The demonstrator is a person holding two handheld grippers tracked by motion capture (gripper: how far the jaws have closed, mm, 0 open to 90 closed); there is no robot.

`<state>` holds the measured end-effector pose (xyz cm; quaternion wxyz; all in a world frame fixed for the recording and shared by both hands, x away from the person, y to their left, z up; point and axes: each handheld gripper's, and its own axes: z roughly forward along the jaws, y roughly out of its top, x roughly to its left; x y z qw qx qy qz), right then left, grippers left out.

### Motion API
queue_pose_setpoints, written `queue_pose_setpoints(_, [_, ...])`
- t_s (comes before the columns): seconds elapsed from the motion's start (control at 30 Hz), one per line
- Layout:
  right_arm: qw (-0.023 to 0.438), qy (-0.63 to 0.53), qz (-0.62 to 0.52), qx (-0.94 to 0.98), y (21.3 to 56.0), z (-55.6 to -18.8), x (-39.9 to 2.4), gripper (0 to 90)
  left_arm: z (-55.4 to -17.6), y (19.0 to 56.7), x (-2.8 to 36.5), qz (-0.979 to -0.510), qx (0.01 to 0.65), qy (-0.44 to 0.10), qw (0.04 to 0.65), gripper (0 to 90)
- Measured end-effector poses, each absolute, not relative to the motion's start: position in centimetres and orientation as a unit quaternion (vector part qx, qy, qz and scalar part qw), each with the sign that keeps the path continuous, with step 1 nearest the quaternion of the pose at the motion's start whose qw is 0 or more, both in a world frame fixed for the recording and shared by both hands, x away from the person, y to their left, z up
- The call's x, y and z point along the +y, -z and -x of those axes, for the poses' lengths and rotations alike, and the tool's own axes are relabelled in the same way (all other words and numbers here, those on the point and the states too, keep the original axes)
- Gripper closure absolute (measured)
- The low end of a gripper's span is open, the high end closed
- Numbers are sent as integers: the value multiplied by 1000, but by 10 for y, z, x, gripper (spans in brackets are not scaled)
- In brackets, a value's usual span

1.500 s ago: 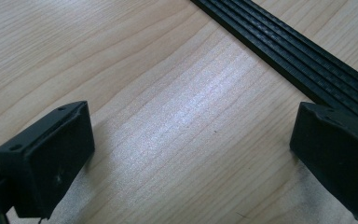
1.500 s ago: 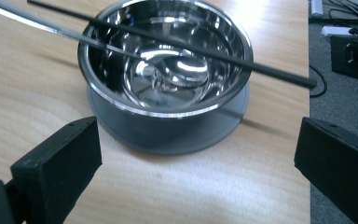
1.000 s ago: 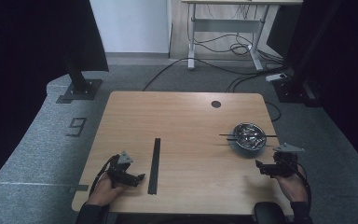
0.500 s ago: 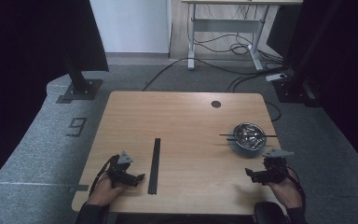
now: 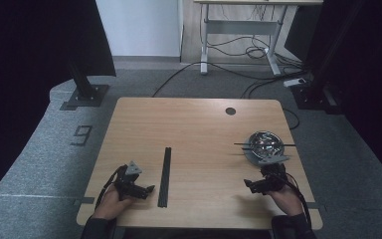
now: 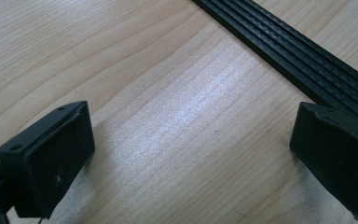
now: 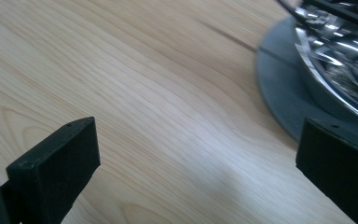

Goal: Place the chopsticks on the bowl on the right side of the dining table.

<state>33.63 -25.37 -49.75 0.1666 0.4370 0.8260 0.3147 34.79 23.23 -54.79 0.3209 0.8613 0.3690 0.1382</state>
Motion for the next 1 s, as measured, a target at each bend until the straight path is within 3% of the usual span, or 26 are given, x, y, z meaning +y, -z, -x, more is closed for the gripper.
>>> queue_pose_setpoints(1.0, [108, -330, -394, 851, 518, -381, -174, 0, -348, 548, 232, -861, 369, -138, 321, 0])
